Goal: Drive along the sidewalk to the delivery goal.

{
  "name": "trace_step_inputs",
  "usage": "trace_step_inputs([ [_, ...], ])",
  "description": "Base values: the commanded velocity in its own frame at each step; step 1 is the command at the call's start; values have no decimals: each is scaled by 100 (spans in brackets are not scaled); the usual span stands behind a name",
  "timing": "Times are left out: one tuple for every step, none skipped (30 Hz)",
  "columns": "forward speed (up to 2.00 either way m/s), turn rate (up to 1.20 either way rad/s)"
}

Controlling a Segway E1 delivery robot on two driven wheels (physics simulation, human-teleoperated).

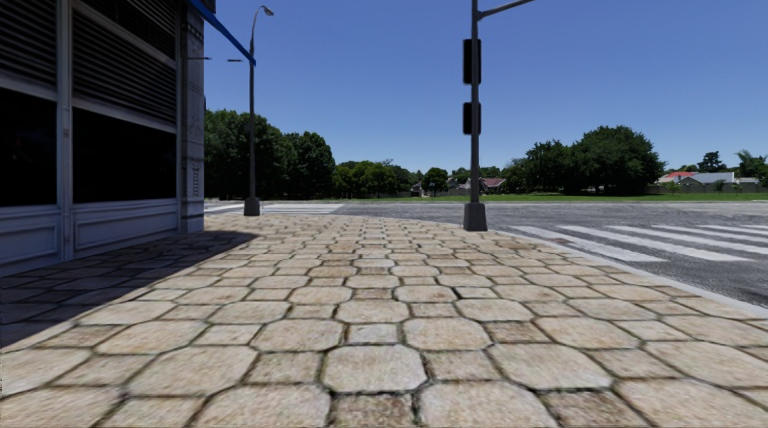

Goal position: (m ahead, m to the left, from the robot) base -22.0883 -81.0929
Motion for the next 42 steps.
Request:
trace_step_inputs([
  [200, 0],
  [200, 0],
  [200, 0],
  [200, 0],
  [200, 0],
  [200, 0],
  [200, 0],
  [200, 0],
  [200, 0],
  [200, 0],
  [200, 0],
  [200, 0],
  [200, 0],
  [200, 0],
  [200, 0],
  [200, 0],
  [200, 0],
  [200, 0],
  [200, 0],
  [200, 0],
  [200, 0],
  [200, 0],
  [200, 0],
  [200, 0],
  [200, 0],
  [200, 0],
  [200, 0],
  [200, 0],
  [200, 0],
  [200, 0],
  [200, 0],
  [200, 0],
  [200, 0],
  [200, 0],
  [200, 0],
  [200, -1],
  [200, -15],
  [200, -15],
  [200, -26],
  [200, -31],
  [200, -43],
  [200, -53],
])
